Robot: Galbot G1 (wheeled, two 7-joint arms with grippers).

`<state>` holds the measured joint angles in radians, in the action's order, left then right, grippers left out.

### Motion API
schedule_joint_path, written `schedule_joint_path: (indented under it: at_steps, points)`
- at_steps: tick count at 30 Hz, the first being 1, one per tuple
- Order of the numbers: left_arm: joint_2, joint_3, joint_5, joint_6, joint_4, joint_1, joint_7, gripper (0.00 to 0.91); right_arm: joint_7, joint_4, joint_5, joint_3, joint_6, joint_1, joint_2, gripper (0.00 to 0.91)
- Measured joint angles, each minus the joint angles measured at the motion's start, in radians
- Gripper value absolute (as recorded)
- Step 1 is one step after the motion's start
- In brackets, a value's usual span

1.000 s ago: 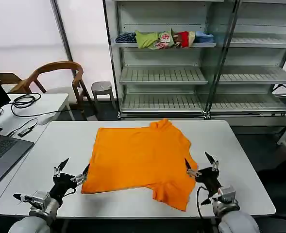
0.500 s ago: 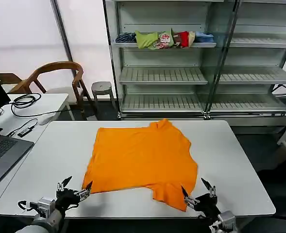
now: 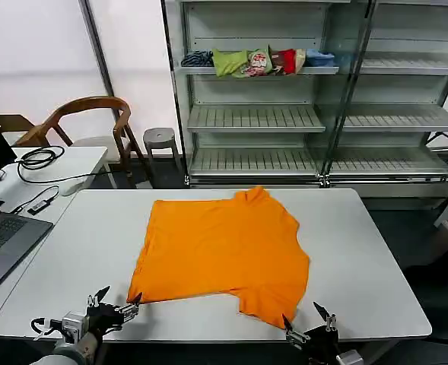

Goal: Fold and organize the clothes.

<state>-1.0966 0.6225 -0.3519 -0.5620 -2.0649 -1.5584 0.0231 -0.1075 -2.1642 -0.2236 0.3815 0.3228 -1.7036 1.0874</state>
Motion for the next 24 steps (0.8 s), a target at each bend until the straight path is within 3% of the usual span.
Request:
schedule_joint_path:
  at_steps: [12,13,14,15,16,24]
  points:
    - [-0.017,-0.001,-0.01,-0.009,0.017,-0.001,0.007,0.907,-0.008,0.029,0.006,-0.037,0.002,0.02,0.015,0.907]
    - [-0.018,-0.001,-0.01,-0.009,0.017,-0.002,0.007,0.907,-0.009,0.03,0.006,-0.04,0.002,0.021,0.015,0.877]
    - [-0.018,-0.001,-0.01,-0.009,0.018,-0.002,0.008,0.725,-0.01,0.032,0.006,-0.043,0.003,0.022,0.015,0.383]
    - [-0.018,-0.001,-0.01,-0.01,0.019,-0.003,0.008,0.453,-0.012,0.033,0.006,-0.046,0.004,0.023,0.016,0.151]
    - [-0.018,-0.001,-0.011,-0.01,0.019,-0.004,0.007,0.05,-0.013,0.033,0.006,-0.048,0.006,0.024,0.016,0.0]
    - [-0.025,-0.008,-0.018,-0.008,0.019,-0.006,-0.008,0.02,-0.015,0.033,-0.011,-0.066,0.018,0.024,0.013,0.0]
